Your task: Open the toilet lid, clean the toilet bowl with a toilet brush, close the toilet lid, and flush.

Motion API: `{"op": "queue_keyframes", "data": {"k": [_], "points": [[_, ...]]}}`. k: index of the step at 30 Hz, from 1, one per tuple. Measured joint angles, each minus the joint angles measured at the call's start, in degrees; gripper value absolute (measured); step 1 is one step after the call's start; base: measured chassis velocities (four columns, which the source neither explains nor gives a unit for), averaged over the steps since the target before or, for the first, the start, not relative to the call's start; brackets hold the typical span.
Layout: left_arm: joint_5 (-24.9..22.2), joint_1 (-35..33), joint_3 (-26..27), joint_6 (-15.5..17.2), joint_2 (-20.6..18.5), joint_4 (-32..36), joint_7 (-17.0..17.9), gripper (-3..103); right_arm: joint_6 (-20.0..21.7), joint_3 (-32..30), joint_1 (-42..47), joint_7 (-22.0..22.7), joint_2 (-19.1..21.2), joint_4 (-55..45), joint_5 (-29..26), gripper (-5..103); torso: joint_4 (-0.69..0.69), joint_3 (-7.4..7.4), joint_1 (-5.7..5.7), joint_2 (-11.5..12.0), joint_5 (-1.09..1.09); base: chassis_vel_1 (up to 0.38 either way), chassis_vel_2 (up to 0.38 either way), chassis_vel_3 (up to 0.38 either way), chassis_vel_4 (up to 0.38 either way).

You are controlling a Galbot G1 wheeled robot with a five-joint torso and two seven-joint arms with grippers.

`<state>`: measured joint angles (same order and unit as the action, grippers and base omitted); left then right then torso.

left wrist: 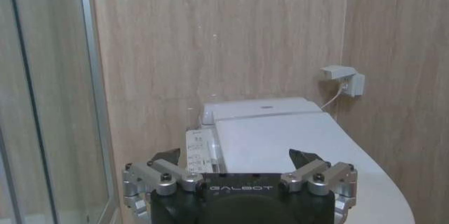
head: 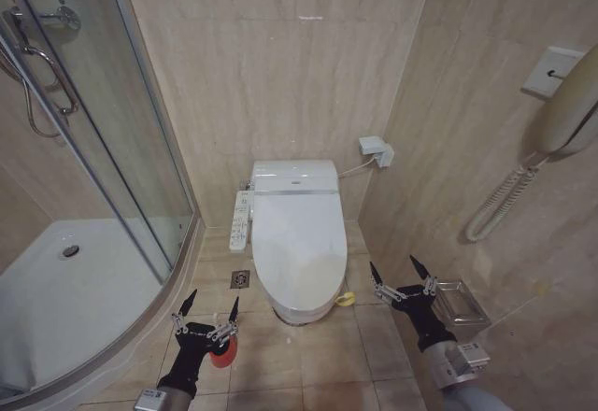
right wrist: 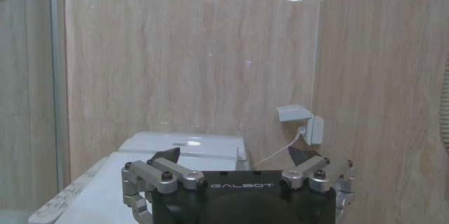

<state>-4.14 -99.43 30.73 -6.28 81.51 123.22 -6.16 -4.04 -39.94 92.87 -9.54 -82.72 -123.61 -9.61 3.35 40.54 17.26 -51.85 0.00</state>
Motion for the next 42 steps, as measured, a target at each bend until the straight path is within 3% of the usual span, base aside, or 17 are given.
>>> {"op": "queue_keyframes", "data": {"k": [42], "points": [[0.00,0.00,-0.01,0.00,0.00,0.00,0.00,100,0.00,0.00,0.00,0.00,0.00,0.00,-0.01,100,0.00,0.00,0.00,0.00,0.00,0.000,0.000,0.000,0.000]]}}
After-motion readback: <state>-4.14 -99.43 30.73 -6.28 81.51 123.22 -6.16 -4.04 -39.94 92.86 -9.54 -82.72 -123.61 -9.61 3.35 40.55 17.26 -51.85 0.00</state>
